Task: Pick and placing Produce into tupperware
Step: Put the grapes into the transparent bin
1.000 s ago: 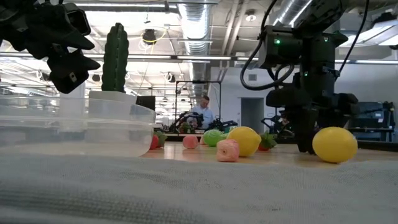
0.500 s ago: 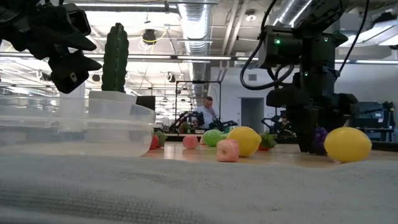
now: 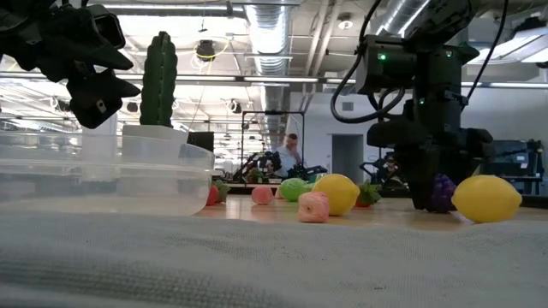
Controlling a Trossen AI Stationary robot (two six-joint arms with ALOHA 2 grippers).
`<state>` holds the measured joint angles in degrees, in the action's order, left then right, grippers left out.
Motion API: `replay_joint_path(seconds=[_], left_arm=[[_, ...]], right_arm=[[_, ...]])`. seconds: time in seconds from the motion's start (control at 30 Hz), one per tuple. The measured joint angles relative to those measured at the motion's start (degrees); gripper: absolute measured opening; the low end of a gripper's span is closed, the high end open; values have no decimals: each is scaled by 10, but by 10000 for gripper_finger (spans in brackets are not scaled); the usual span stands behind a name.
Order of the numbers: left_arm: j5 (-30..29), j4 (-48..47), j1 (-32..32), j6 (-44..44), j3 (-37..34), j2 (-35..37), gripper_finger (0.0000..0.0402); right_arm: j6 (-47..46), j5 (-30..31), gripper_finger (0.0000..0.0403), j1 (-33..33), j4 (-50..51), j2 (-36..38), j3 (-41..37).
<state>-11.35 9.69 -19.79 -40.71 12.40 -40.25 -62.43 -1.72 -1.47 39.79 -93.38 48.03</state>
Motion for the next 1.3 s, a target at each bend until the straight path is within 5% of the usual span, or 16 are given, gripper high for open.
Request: replay_joint_path(seconds=[0.77,1.3], left_arm=[[0,0,0,0,0,0,149],[0,0,0,0,0,0,149]], right_arm=[[0,-1,234,0,0,0,0],[0,-12,260,0,0,0,0]])
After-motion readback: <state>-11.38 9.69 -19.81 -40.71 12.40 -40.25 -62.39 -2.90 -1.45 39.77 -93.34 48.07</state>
